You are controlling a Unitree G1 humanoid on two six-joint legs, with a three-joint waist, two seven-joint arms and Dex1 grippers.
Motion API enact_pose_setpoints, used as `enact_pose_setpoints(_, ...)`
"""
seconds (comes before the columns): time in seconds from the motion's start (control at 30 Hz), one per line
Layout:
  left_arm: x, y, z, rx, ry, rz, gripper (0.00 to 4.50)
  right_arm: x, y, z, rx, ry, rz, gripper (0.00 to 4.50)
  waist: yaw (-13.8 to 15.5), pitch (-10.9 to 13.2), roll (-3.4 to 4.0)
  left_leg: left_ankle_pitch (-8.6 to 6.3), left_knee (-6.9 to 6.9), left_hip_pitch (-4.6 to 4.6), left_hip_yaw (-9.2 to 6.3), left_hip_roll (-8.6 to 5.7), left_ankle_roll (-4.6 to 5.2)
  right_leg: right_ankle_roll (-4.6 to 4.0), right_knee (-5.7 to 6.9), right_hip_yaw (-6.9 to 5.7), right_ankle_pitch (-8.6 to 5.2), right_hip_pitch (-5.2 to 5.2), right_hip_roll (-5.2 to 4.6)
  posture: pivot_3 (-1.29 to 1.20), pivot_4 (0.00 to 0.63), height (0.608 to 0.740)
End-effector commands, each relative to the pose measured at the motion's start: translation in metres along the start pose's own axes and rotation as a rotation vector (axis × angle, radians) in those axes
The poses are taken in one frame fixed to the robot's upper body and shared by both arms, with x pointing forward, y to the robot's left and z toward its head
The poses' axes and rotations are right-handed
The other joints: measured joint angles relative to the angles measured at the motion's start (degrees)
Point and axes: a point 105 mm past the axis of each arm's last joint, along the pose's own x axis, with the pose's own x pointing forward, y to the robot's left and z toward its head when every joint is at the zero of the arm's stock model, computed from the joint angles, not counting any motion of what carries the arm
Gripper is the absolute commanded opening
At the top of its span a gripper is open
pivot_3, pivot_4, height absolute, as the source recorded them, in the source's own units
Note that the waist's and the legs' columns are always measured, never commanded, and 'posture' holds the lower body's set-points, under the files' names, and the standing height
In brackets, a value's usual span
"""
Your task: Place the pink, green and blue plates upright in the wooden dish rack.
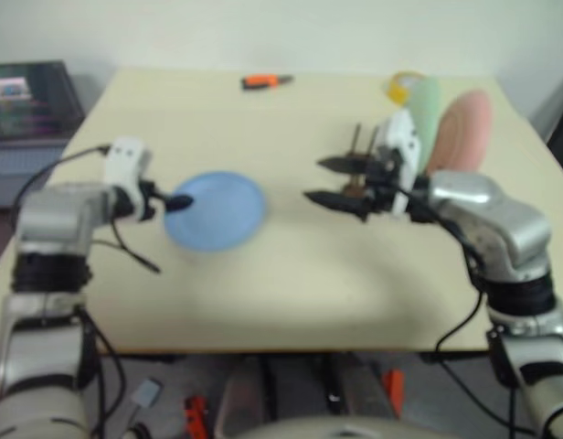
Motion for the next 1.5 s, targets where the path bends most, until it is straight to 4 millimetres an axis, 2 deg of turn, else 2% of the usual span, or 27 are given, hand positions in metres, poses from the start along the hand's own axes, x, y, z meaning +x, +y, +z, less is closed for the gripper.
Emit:
enact_pose_setpoints(0.03,0.001,0.004,-0.004,0.009,0.012,0.032,4.50,-0.002,0.005,0.007,-0.039,-0.013,-0.004,3.44,-0.1,0.0,-0.01,0.00,0.00,0.00,0.00,0.02,0.00,-0.01,0.00,0.00,0.00,-0.01,0.00,0.00,0.150,0.740)
enact_pose_setpoints(0.17,0.004,0.007,-0.011,-0.018,0.024,0.043,4.50,-0.004,0.003,0.005,-0.041,-0.004,-0.021,3.44,0.0,0.0,-0.02,0.00,0.01,-0.01,-0.02,0.02,0.00,-0.02,-0.01,-0.01,0.01,-0.01,-0.01,0.00,0.150,0.740)
enact_pose_setpoints(0.27,0.006,0.006,-0.013,-0.018,0.023,0.047,3.90,-0.004,0.001,0.002,-0.055,0.012,-0.033,3.47,0.0,0.0,-0.03,0.00,0.03,-0.01,0.00,0.00,0.00,-0.01,0.00,0.01,0.02,0.00,-0.02,0.00,0.150,0.740)
enact_pose_setpoints(0.3,0.006,0.005,-0.012,-0.016,0.020,0.042,3.63,-0.004,0.001,0.002,-0.058,0.014,-0.035,3.47,0.0,0.0,-0.04,0.00,0.04,0.00,-0.01,0.00,0.00,-0.01,0.00,0.00,0.02,0.01,-0.02,0.00,0.150,0.740)
enact_pose_setpoints(0.5,0.005,0.000,-0.004,-0.015,-0.011,0.032,1.36,-0.003,-0.001,-0.002,-0.083,0.038,-0.043,3.47,0.0,0.0,-0.04,0.00,0.04,-0.01,-0.01,0.01,0.00,-0.01,0.00,-0.01,0.02,0.00,-0.02,0.00,0.150,0.740)
enact_pose_setpoints(0.63,0.000,0.000,0.014,-0.011,-0.066,0.044,0.02,0.000,-0.002,-0.004,-0.109,0.053,-0.046,3.47,0.0,0.0,-0.07,0.00,0.04,-0.01,-0.01,-0.01,0.00,0.00,0.00,-0.01,0.03,0.01,-0.03,0.00,0.150,0.740)
enact_pose_setpoints(0.73,-0.005,0.000,0.030,0.000,-0.112,0.063,0.02,0.005,-0.004,-0.005,-0.153,0.066,-0.053,3.47,0.0,0.0,-0.09,0.00,0.05,0.00,-0.01,-0.02,0.00,0.02,0.01,0.01,0.03,0.02,-0.02,0.00,0.150,0.740)
enact_pose_setpoints(0.83,-0.013,-0.002,0.055,0.011,-0.185,0.080,0.02,0.015,-0.002,-0.003,-0.211,0.064,-0.035,3.47,-0.1,0.0,-0.09,0.00,0.07,0.03,0.01,-0.02,0.00,0.04,0.04,0.02,0.03,0.02,-0.02,0.00,0.150,0.740)
enact_pose_setpoints(1.0,-0.028,-0.007,0.097,0.077,-0.282,0.152,0.02,0.048,0.010,0.013,-0.398,0.012,0.031,3.47,-0.2,0.0,-0.09,0.01,0.07,0.02,-0.02,0.00,-0.01,0.08,0.08,0.02,0.02,-0.01,0.05,0.00,0.150,0.740)
enact_pose_setpoints(1.07,-0.032,-0.008,0.109,0.151,-0.293,0.222,0.02,0.065,0.015,0.010,-0.517,0.029,0.052,3.47,-0.2,0.0,-0.09,0.01,0.05,0.02,-0.01,-0.01,-0.01,0.07,0.08,0.03,0.02,-0.02,0.05,0.00,0.150,0.740)
enact_pose_setpoints(1.13,-0.036,-0.012,0.120,0.167,-0.318,0.244,0.02,0.078,0.020,0.005,-0.566,0.039,0.070,3.47,-0.1,0.0,-0.09,0.00,0.03,0.02,0.00,-0.04,-0.02,0.05,0.06,0.03,0.03,-0.02,0.05,0.00,0.150,0.740)
enact_pose_setpoints(1.27,-0.043,-0.024,0.136,0.178,-0.359,0.257,0.02,0.101,0.032,-0.009,-0.655,0.067,0.090,3.47,-0.1,0.0,-0.09,0.00,0.04,-0.02,0.00,-0.05,-0.03,0.02,0.06,0.02,0.05,-0.03,0.01,0.00,0.150,0.740)
enact_pose_setpoints(1.4,-0.050,-0.042,0.143,0.190,-0.381,0.216,0.02,0.119,0.018,-0.025,-0.797,0.130,-0.005,3.47,-0.2,0.0,-0.10,0.01,0.07,-0.03,-0.01,-0.05,-0.04,0.01,0.10,0.02,0.05,-0.04,0.00,0.00,0.150,0.740)
enact_pose_setpoints(1.5,-0.054,-0.048,0.143,0.189,-0.374,0.202,0.02,0.128,0.011,-0.035,-0.865,0.158,-0.040,3.47,-0.2,0.0,-0.10,0.02,0.07,0.00,0.00,-0.04,-0.05,0.01,0.13,0.03,0.05,-0.04,0.00,0.00,0.150,0.740)
